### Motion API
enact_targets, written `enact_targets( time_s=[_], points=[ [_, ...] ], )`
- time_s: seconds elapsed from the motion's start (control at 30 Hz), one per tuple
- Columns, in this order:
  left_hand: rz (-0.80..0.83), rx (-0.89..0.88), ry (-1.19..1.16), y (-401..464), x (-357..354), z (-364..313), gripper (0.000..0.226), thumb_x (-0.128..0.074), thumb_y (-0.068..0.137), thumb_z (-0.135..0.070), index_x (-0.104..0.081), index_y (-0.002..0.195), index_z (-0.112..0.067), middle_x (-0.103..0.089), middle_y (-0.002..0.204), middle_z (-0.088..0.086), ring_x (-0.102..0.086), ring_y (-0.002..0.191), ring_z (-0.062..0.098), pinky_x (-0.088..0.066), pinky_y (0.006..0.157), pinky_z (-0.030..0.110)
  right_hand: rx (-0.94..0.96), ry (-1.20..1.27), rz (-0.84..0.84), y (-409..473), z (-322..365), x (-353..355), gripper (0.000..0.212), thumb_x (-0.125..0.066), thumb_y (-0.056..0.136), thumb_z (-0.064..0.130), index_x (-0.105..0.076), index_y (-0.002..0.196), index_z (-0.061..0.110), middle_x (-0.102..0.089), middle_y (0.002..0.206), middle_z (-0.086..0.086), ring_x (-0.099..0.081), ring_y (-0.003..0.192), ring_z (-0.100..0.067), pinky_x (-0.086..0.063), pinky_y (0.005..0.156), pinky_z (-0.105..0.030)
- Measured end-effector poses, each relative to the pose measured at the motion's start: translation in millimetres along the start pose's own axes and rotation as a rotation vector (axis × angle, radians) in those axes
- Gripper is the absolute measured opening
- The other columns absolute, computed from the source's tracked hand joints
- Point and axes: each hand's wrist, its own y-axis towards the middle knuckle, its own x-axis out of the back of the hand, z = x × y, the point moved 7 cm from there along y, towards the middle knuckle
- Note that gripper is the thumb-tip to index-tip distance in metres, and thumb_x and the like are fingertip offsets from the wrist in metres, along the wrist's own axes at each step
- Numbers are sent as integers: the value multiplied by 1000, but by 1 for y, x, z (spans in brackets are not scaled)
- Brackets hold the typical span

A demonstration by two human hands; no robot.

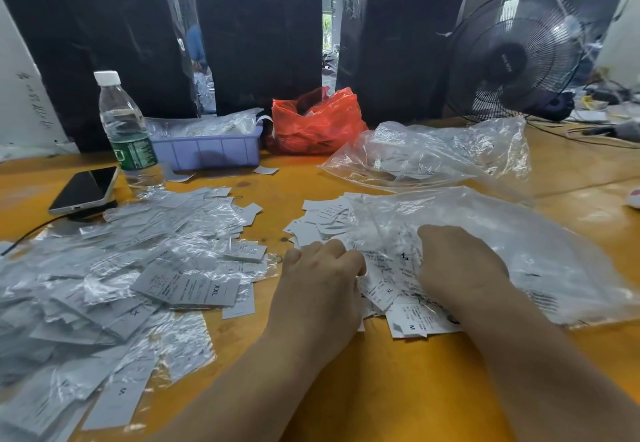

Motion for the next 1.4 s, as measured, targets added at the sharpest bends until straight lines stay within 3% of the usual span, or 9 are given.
enact_targets(
  time_s=[0.37,0.57,0.8,0.9,1.03,1.13,1.23,1.33,1.4],
  points=[
    [-106,-32,-67,1,10,-7,11,-54,94,-19,-63,101,-22,-61,95,-5,-56,91,17,-38,85,35,92,94,-119,-1,11,6,41,-47,87,1,-53,126,13,-42,114,-10,-50,98,-30,-46,71,-36],
    [-295,25,-298,-2,29,-2,7,-45,93,-23,-47,86,-24,-51,69,-12,-48,63,8,-36,62,31,230,222,-484,-18,22,41,42,-53,78,-15,-64,115,2,-59,108,-15,-58,100,-33,-57,77,-41],
    [-275,324,-725,-3,32,29,12,-46,98,-19,-47,101,-30,-64,69,-3,-57,58,3,-44,45,26,553,593,-758,-40,39,61,36,-59,78,-20,-69,104,2,-59,99,-8,-57,88,-12,-51,76,-13],
    [-277,405,-828,-1,43,46,24,-46,99,-13,-47,111,-33,-69,72,-7,-54,51,2,-42,43,27,572,986,-575,-37,47,56,29,-65,82,-11,-68,98,13,-61,102,-2,-64,90,-9,-55,77,-19],
    [-224,463,-866,-3,63,67,24,-48,95,-4,-65,90,-21,-69,67,-4,-57,54,3,-40,44,13,482,1509,-122,-27,67,43,32,-71,80,-8,-68,96,20,-71,89,-5,-71,87,-17,-58,83,-38],
    [-155,514,-926,-15,69,80,25,-47,95,-11,-69,87,-19,-72,76,-5,-62,63,6,-46,50,19,487,1614,136,-29,95,35,35,-74,74,-8,-69,94,19,-73,85,-3,-71,90,-22,-54,91,-46],
    [-127,518,-1028,-31,69,90,30,-47,96,-34,-73,86,-23,-73,87,-2,-65,73,11,-45,63,33,492,1677,347,-31,127,28,33,-71,72,-15,-68,92,11,-72,79,2,-71,84,-24,-59,82,-37],
    [-164,502,-1165,-42,70,99,53,-38,86,-59,-74,93,-20,-73,93,6,-63,79,16,-43,64,32,480,1609,352,-30,146,22,29,-71,75,-14,-68,91,10,-71,83,-6,-71,83,-30,-58,82,-39],
    [-170,485,-1075,-45,73,105,39,-48,93,-50,-73,90,-21,-73,88,2,-63,74,11,-44,62,27,478,1601,376,-32,152,13,30,-72,74,-14,-67,92,10,-69,91,-13,-70,85,-32,-58,82,-39]
  ],
)
